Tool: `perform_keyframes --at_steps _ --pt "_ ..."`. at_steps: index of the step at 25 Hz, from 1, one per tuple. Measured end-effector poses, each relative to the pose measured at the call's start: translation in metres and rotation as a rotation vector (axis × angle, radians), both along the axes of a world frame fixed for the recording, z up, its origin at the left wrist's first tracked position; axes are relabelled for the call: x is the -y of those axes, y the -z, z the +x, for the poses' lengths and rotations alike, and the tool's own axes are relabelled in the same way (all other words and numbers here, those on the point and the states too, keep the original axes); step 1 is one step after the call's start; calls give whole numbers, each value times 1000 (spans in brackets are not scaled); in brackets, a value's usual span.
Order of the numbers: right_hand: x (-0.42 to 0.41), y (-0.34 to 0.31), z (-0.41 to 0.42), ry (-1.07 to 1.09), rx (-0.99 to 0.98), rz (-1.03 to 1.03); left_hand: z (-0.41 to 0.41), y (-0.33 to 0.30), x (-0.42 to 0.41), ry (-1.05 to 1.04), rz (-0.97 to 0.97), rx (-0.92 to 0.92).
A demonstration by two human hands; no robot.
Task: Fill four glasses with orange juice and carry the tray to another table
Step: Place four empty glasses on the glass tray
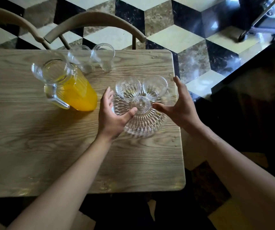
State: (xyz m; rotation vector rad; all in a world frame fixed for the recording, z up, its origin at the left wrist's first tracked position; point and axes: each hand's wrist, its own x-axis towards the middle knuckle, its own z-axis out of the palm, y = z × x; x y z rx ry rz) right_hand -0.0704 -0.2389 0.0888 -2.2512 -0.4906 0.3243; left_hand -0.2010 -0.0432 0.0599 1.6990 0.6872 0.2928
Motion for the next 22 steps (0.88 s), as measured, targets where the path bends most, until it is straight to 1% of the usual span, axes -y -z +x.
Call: perform_keyframes --at_steps 3,8,11,14,19,22 --pt "4 -21 -14 12 -3 -1 -15 -17 3 -16 31 20" --pt "1 -51 -29 -75 20 6 -35 -45 2 -23 175 52" --pt "-4 -65 -29 -131 30 33 -43 -65 2 -70 201 70" --pt "-8 -74 -26 -191 41 13 -52 -86 5 -120 232 86" --pt "-15 -93 -32 -306 42 61 -68 -118 20 -211 287 111" --pt "-23 -105 -32 -342 84 59 -75 -134 16 -268 333 127"
